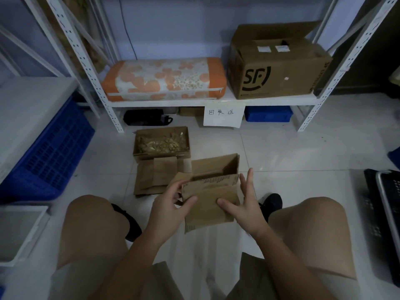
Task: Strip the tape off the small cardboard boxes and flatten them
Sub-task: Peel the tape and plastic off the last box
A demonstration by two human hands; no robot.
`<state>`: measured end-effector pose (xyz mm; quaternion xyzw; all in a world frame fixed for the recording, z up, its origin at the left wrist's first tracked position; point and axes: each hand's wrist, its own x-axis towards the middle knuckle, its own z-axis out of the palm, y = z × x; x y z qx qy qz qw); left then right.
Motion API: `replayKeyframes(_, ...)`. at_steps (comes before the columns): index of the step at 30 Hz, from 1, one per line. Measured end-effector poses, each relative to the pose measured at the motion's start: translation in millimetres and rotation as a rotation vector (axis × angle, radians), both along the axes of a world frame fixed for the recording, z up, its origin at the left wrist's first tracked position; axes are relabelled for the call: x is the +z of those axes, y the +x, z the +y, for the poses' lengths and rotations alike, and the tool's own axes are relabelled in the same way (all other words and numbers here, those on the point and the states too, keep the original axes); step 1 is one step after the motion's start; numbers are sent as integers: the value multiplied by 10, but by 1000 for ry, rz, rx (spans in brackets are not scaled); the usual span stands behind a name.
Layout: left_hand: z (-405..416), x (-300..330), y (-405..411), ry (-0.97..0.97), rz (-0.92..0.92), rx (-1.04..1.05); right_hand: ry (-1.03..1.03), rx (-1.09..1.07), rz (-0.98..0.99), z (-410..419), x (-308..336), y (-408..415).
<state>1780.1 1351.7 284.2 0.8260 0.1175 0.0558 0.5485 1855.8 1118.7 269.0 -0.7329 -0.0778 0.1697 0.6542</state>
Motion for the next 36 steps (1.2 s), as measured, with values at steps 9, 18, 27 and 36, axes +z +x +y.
replayKeyframes(9, -2, 70, 12, -60, -50, 26, -118, -15, 32, 126, -47, 2)
replayKeyframes(18, 2, -54, 16, 98, 36, -173, 19, 72, 184, 126, 31, -10)
replayKeyframes(27, 51, -51, 46, -204, 89, -24, -85, 45, 81, 97, 69, -55)
replayKeyframes(36, 152, -143, 76, -35, 129, 14, -198, 72, -39, 125, 97, -30)
